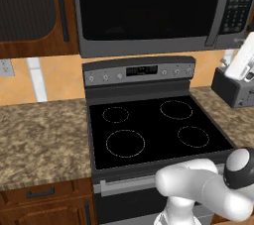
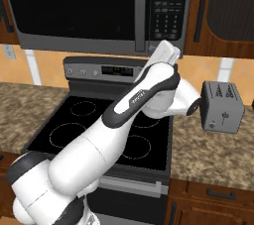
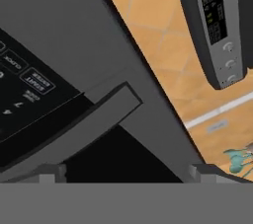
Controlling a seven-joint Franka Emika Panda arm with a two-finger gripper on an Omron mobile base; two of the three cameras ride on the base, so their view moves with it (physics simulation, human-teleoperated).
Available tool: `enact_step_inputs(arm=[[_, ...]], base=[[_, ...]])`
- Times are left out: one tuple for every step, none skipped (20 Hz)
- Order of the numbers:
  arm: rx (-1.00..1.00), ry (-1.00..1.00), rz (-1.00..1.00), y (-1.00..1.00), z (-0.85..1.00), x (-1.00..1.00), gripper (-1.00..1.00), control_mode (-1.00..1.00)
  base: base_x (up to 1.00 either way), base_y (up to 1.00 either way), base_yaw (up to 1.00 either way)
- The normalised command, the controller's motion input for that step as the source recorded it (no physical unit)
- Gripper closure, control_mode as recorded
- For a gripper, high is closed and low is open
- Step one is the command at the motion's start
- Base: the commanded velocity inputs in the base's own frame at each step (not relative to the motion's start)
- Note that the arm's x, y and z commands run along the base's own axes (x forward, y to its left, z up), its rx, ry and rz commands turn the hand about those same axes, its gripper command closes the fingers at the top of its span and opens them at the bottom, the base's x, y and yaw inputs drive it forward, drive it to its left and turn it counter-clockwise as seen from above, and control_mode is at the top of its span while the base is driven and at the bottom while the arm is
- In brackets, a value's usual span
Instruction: Open the microwave, place the bowl with waffle inside the microwave, then close the microwave door and turn it on.
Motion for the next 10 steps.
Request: enact_step_inputs(arm=[[0.00,0.00,0.05,0.00,0.09,0.34,-1.00,-1.00],[0.00,0.00,0.03,0.00,0.12,0.42,-1.00,-1.00],[0.00,0.00,0.03,0.00,0.13,0.42,-1.00,-1.00],[0.00,0.00,0.03,0.00,0.17,0.41,-1.00,-1.00],[0.00,0.00,0.03,0.00,0.19,0.41,-1.00,-1.00],[0.00,0.00,0.03,0.00,0.14,0.41,-1.00,-1.00],[0.00,0.00,0.04,0.00,0.10,0.37,-1.00,-1.00],[0.00,0.00,0.04,0.00,0.09,0.36,-1.00,-1.00],[0.00,0.00,0.03,0.00,0.05,0.39,-1.00,-1.00],[0.00,0.00,0.03,0.00,0.02,0.41,-1.00,-1.00]], base=[[0.00,0.00,0.00],[0.00,0.00,0.00],[0.00,0.00,0.00],[0.00,0.00,0.00],[0.00,0.00,0.00],[0.00,0.00,0.00],[0.00,0.00,0.00],[0.00,0.00,0.00],[0.00,0.00,0.00],[0.00,0.00,0.00]])
